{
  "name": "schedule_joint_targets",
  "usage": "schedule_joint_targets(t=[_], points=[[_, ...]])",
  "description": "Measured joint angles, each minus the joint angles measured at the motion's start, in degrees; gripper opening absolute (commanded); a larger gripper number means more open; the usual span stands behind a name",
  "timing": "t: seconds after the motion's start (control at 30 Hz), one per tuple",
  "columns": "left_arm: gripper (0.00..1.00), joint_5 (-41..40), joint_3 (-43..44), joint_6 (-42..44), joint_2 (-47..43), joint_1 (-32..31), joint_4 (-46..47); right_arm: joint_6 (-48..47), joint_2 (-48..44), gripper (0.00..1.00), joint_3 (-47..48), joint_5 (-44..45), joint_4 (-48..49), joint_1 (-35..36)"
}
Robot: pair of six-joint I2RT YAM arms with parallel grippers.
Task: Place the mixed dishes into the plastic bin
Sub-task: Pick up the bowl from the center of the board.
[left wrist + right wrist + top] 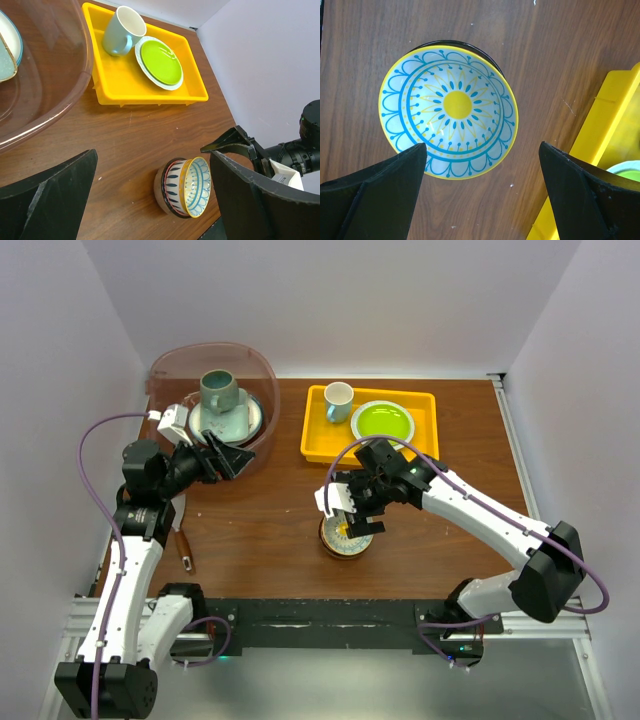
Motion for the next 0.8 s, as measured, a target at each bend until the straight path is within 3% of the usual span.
schedule_joint_targets(t=[0.8], points=[[1.00, -0.02, 0.00, 0.39, -0.98, 0.00, -1.38, -0.50, 1.29, 0.96, 0.09, -4.66, -0.33, -0.61]])
